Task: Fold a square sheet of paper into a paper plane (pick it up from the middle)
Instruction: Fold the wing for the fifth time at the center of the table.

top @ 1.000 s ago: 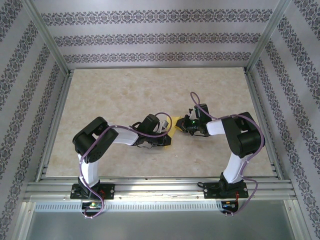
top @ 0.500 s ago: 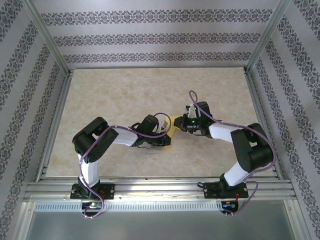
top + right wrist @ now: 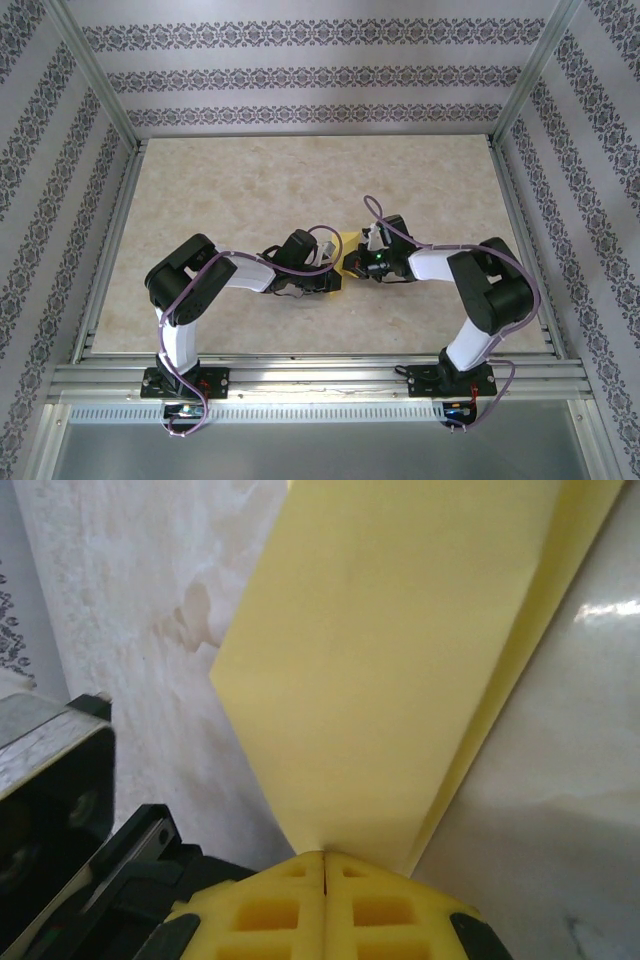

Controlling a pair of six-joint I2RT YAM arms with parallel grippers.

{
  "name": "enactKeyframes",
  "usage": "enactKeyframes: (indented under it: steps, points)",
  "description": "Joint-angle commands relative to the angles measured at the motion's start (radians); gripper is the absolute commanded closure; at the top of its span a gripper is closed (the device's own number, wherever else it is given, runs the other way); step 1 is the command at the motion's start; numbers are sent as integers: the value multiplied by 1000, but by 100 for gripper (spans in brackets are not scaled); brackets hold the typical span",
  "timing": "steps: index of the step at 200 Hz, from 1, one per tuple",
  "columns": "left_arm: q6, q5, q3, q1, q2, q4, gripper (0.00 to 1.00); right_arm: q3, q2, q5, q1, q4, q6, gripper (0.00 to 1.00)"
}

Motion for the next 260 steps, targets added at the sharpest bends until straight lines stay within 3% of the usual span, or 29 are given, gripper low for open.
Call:
enactKeyframes:
  steps: [1, 80, 164, 236, 260]
  points:
    - [4, -7, -23, 10, 0, -53, 100, 34, 26, -12, 6, 34, -2, 97]
    - [19, 21, -35, 10, -23, -53, 100, 34, 98, 86, -8, 10, -11, 97]
    - [6, 106, -67, 9, -55, -54, 92, 42, 113, 114, -10, -27, -10, 98]
    - [18, 44, -141, 7, -89, -124, 96, 46, 107, 109, -10, -35, -7, 98]
    - [10, 90, -157, 7, -113, -79, 99, 49, 113, 108, -12, -39, -11, 98]
